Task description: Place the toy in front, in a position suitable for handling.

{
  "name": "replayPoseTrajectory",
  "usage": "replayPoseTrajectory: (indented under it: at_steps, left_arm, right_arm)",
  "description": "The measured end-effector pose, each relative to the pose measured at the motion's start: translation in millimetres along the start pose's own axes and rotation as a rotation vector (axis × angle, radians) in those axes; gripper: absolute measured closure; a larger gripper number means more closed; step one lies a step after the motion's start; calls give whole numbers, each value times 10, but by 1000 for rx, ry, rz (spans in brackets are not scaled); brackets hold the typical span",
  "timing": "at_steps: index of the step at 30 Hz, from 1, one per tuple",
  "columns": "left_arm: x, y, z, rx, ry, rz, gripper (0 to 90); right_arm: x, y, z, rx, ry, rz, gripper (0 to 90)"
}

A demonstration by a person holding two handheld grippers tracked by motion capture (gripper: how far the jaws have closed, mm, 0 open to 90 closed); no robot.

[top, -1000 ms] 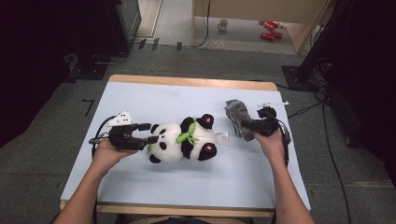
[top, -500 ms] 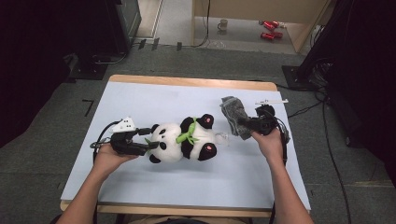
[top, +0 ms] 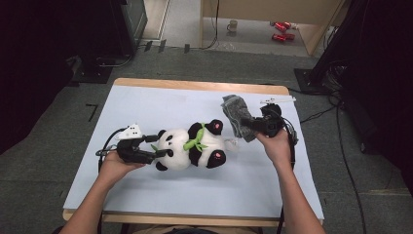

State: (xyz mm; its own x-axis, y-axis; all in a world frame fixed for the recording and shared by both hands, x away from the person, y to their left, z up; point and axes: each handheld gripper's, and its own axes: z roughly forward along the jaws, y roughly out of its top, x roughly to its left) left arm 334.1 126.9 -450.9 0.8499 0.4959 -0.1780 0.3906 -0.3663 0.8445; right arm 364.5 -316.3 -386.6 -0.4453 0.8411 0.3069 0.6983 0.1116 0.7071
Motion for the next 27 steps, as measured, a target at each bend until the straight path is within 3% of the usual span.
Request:
replayPoseTrajectory:
  at_steps: [9, 14, 23, 27]
  left_arm:
    - [-42, -37, 4, -10, -13, -1, 406]
    - [-92, -31, 14, -11, -6, -3, 532]
    - [-120, 21, 23, 7, 9, -40, 710]
    - [-159, 65, 28, 3, 30, -24, 765]
  right_arm:
    - [328, 169, -127, -30, 63, -54, 779]
    - [521, 223, -121, -33, 92, -92, 778]
    - [742, 370, -99, -47, 154, -112, 779]
    - [879, 447, -23, -46, 197, -120, 779]
